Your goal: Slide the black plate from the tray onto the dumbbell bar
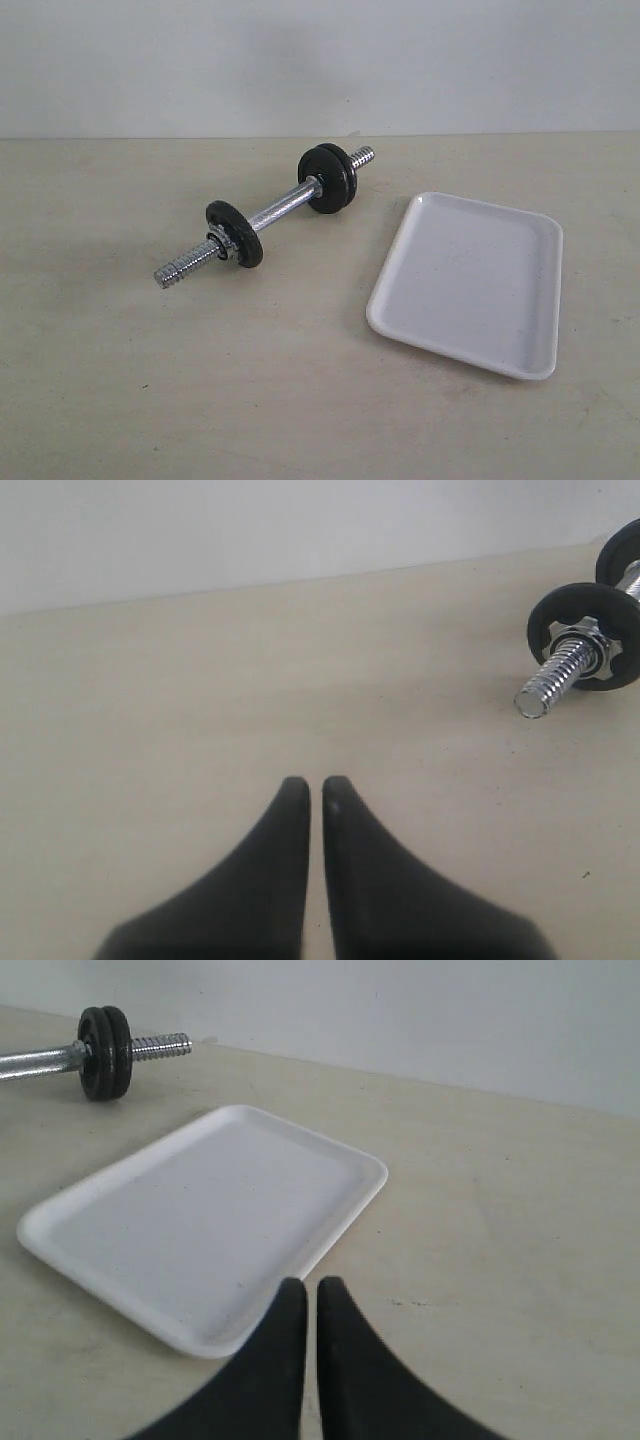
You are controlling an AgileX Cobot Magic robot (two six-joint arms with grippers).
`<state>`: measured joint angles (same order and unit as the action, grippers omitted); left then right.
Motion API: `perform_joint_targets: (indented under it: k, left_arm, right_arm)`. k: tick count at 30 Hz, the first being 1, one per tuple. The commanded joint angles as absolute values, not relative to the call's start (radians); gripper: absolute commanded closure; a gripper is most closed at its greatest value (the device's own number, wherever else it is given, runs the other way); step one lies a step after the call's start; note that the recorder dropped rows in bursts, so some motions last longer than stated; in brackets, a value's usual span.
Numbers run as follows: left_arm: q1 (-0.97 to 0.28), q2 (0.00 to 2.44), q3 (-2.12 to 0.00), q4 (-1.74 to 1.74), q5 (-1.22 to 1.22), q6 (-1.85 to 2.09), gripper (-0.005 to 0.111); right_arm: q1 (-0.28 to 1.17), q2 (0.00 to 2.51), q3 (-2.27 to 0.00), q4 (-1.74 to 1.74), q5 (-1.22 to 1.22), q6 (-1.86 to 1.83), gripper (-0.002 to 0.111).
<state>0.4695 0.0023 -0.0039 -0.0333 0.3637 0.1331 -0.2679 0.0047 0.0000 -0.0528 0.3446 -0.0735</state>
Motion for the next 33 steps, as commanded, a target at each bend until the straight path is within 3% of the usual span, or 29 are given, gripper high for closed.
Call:
perform_joint_targets:
  k: [1,33]
  left_arm:
    - [0.472,0.000,0.000,-0.033,0.363,0.128,0.103]
    - [0.491,0.000,0.000,-0.033,0.364,0.128,0.103]
  right_arm:
    - [-0.269,0.000,0.000,-0.060,0.346,-0.068,0.109]
    - [-0.269,0.000,0.000,-0.056,0.345,-0.044,0.109]
